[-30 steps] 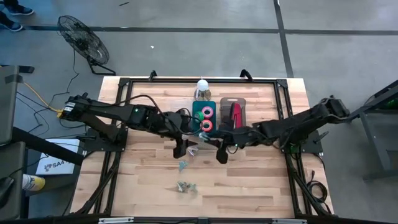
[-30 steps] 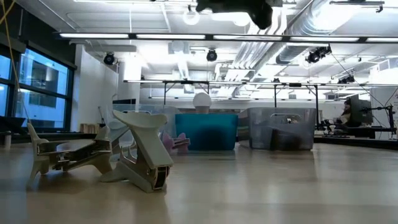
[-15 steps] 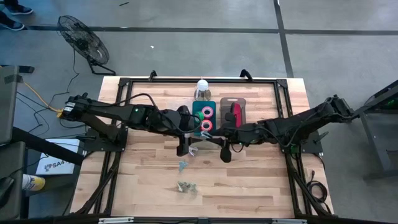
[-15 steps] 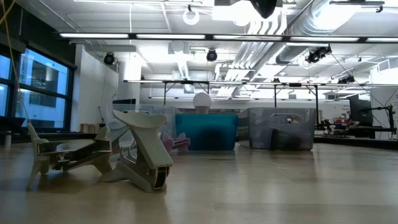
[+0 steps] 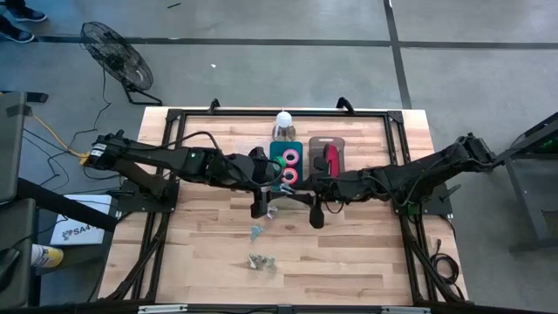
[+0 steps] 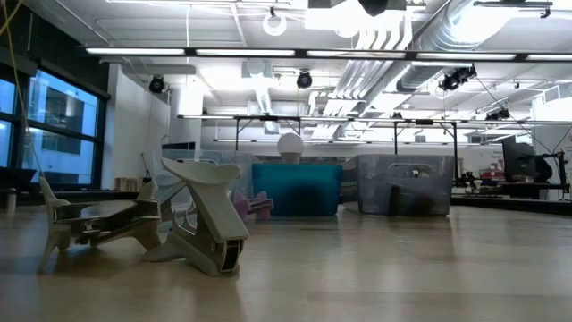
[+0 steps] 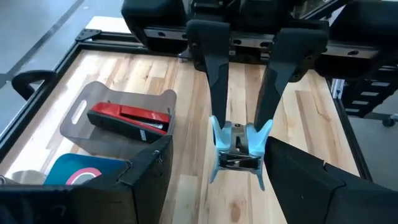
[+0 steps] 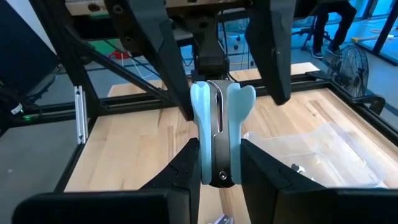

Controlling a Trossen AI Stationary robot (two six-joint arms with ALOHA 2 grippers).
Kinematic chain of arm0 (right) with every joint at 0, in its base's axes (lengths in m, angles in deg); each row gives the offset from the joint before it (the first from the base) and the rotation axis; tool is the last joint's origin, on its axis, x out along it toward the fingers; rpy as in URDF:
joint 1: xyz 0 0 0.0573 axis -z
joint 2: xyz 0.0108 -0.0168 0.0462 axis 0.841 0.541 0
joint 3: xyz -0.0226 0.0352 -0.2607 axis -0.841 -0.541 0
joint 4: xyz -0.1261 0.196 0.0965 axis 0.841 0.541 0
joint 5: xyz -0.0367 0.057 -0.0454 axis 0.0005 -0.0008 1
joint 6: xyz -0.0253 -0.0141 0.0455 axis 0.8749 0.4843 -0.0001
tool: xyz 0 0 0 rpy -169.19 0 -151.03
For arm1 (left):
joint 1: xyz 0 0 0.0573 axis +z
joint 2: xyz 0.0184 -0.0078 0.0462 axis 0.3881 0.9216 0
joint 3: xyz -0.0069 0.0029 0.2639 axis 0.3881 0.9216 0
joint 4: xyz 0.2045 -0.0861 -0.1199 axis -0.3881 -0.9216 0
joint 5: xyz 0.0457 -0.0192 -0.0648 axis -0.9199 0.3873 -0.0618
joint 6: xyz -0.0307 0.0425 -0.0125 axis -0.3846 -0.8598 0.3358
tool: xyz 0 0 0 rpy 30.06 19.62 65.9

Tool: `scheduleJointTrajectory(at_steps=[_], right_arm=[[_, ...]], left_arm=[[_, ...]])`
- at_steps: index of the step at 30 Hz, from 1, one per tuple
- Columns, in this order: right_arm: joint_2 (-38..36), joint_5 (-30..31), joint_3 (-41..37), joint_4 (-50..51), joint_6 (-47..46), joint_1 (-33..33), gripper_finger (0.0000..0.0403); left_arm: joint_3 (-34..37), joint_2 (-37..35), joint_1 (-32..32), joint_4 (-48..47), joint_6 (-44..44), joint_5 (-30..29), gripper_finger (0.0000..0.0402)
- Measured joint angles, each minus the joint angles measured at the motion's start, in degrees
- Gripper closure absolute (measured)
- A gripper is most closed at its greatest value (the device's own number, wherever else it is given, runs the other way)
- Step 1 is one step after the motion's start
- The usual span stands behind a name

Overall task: Pick and place Stapler, Stapler remover, tape
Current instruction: Put the bottom blue staple remover into the transparent bin

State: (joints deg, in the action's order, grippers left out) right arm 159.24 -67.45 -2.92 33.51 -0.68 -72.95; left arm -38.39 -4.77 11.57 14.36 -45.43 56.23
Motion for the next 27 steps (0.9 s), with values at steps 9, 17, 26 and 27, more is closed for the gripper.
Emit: scheduleJointTrajectory(at_steps=[9,17,26,27], right_arm=[[0.0,-1.2,0.0,-1.4,0.0,1.5,0.0329],[0.0,-2.0,0.0,-1.4,0.0,1.9,0.0329],[0.0,-2.8,0.0,-1.0,0.5,1.9,0.0329],[0.0,-2.7,0.0,-1.0,0.5,1.9,0.0329]], left_arm=[[0.0,0.0,0.0,-0.1,1.5,1.3,0.0163],[0.0,0.0,0.0,-0.1,1.6,1.5,0.0253],[0.0,0.0,0.0,-0.2,1.6,3.1,0.0315],[0.0,0.0,0.0,-0.2,1.6,3.1,0.0315]])
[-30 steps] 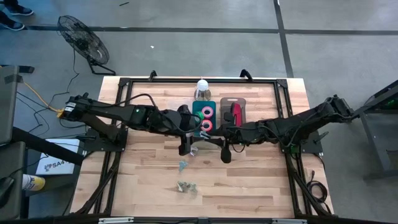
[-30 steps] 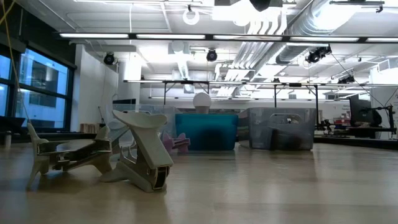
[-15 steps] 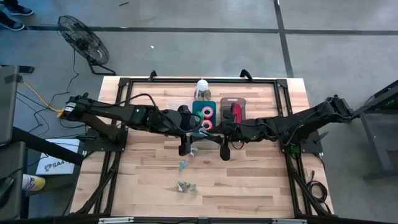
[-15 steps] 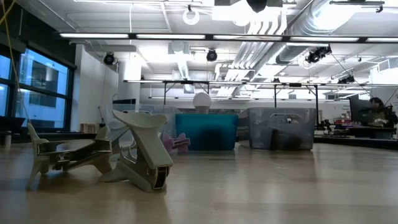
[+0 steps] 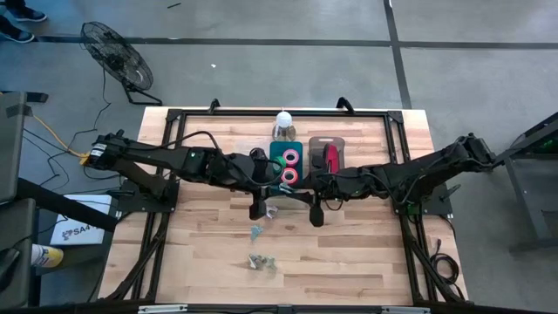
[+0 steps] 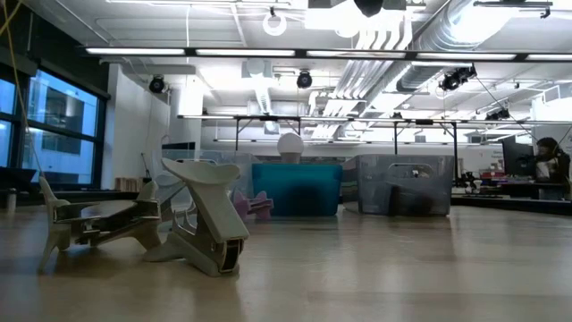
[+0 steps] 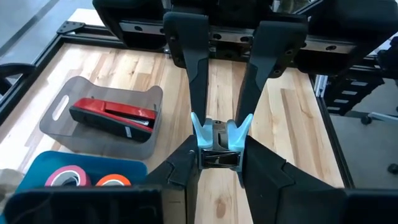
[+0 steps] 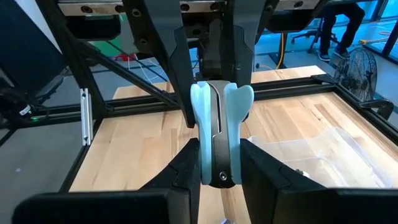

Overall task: Pick and place Stapler, Stapler remover, tape
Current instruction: Put the bottom blue staple remover into the transparent bin

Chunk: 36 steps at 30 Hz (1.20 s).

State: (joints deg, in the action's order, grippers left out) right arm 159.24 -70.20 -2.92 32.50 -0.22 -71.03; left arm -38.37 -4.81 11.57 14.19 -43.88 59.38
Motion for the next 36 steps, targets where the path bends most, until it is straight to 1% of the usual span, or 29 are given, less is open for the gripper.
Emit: scheduleJointTrajectory(at_steps=[3,4,5,9,11,14,19,24,26,29,32,36], right_arm=[[0.0,-0.1,0.0,0.0,0.2,0.0,0.0329],[0.0,-0.1,0.0,0.0,0.3,0.0,0.0323],[0.0,0.1,0.0,0.0,0.1,0.0,0.0308],[0.0,1.1,0.0,0.0,-1.5,0.1,0.0218],[0.0,1.2,0.0,0.0,-2.4,0.1,0.0181],[0.0,0.6,0.0,0.0,-3.4,0.1,0.0148],[-0.4,-1.0,0.0,1.2,-3.5,0.0,0.0137],[-3.7,-1.6,0.0,7.4,-4.9,0.0,0.0136],[-5.4,-1.6,0.0,10.7,-5.5,0.0,0.0136],[-7.8,-1.4,0.0,15.8,-5.6,0.0,0.0136],[-9.6,-1.1,0.0,19.7,-5.7,0.0,0.0136],[-10.7,2.2,0.0,21.9,-7.4,0.0,0.0135]], left_arm=[[0.0,0.0,0.0,0.0,0.0,-0.1,0.0315],[0.0,0.0,0.0,0.0,0.0,-0.1,0.0315],[0.0,0.0,0.0,0.1,0.0,-0.2,0.0315],[0.1,0.0,0.0,0.0,0.0,-0.5,0.0315],[0.1,0.0,0.0,-0.1,0.0,-0.6,0.0315],[0.1,0.0,0.0,-1.1,0.0,-2.0,0.0315],[0.1,0.0,0.0,-2.7,0.2,-4.9,0.0315],[0.1,-0.1,0.0,-7.6,1.1,-10.9,0.0315],[0.1,-0.1,0.0,-11.5,2.8,-13.8,0.0315],[0.1,-0.1,0.0,-19.1,5.7,-16.6,0.0315],[0.1,-0.1,0.6,-26.5,8.1,-17.5,0.0315],[0.1,-0.1,2.8,-33.5,10.1,-17.6,0.0315]])
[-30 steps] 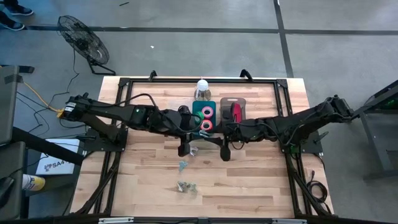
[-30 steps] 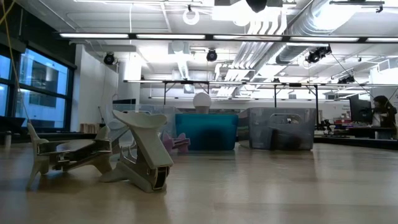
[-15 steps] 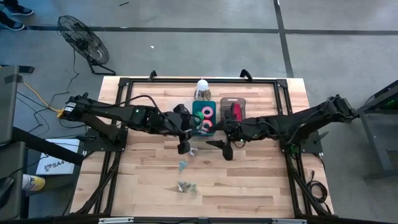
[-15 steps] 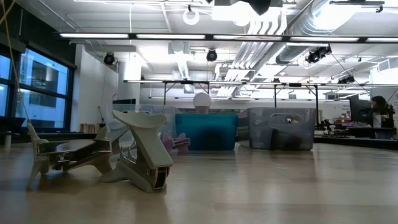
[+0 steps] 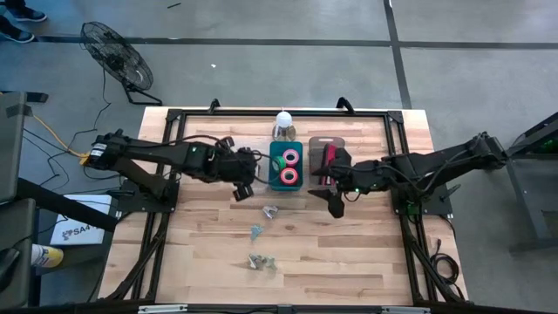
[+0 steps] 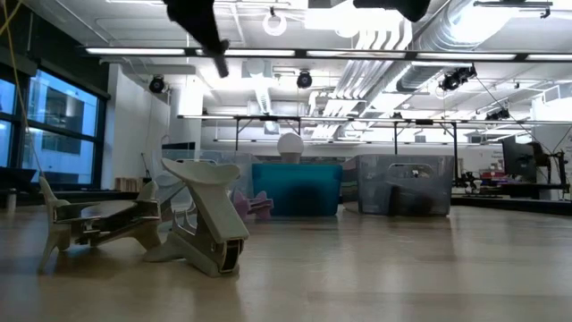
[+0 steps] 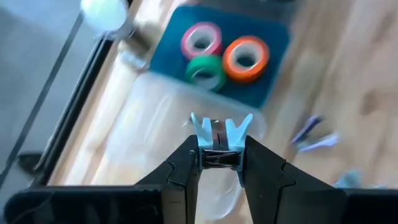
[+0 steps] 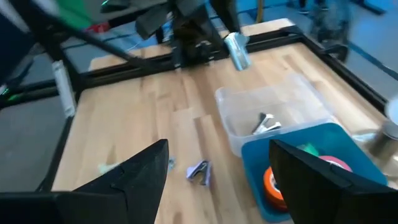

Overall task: Pick and place Stapler, Stapler remover, tape
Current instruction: Put the bottom blue staple remover into the transparent bin

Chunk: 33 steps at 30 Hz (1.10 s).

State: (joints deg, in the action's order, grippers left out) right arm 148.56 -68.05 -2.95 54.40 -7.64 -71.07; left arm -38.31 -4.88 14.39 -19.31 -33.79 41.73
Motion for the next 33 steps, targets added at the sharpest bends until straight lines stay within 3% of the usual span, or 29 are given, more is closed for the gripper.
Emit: scheduleJointTrajectory(at_steps=[9,17,29,33], right_arm=[[0.1,4.8,0.0,0.0,-3.6,0.0,0.0135],[0.2,8.4,0.0,0.1,-6.5,0.0,0.0135],[0.2,9.6,0.0,0.1,-10.1,0.0,0.0135],[0.2,9.4,0.0,0.1,-10.1,0.0,0.0135]], left_arm=[[1.0,-0.1,9.1,0.1,-8.9,7.1,0.0315],[12.8,0.0,19.5,9.5,-17.2,18.7,0.0315],[26.3,0.0,32.6,25.1,-18.9,31.6,0.0315],[28.7,0.0,35.4,30.3,-17.6,33.5,0.0315]])
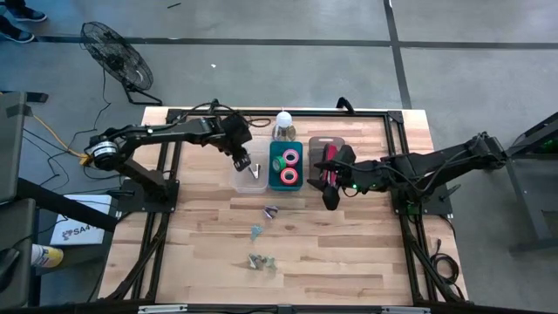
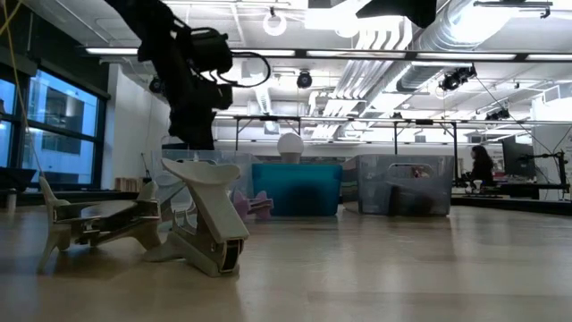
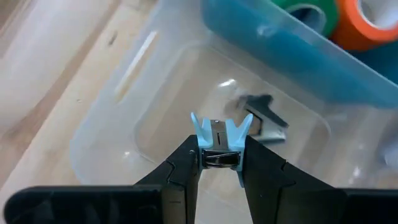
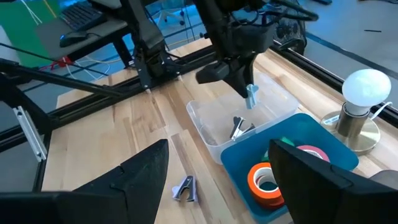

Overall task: Pick and place Stapler, Stapler remover, tape
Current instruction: Put the bottom blue staple remover into the transparent bin

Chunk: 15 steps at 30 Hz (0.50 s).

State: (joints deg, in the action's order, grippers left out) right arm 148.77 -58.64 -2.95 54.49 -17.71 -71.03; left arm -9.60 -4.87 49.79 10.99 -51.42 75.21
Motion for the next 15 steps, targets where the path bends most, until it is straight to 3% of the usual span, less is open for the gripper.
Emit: scheduleJointTrajectory(at_steps=[6,15], right_arm=[[0.0,1.8,0.0,0.0,0.0,0.0,0.0135],[0.0,4.1,0.0,0.0,-2.4,0.0,0.0135]], left_arm=[[1.9,0.0,1.6,7.9,8.0,0.6,0.0315],[7.8,0.0,1.4,18.7,23.2,-3.1,0.0315]])
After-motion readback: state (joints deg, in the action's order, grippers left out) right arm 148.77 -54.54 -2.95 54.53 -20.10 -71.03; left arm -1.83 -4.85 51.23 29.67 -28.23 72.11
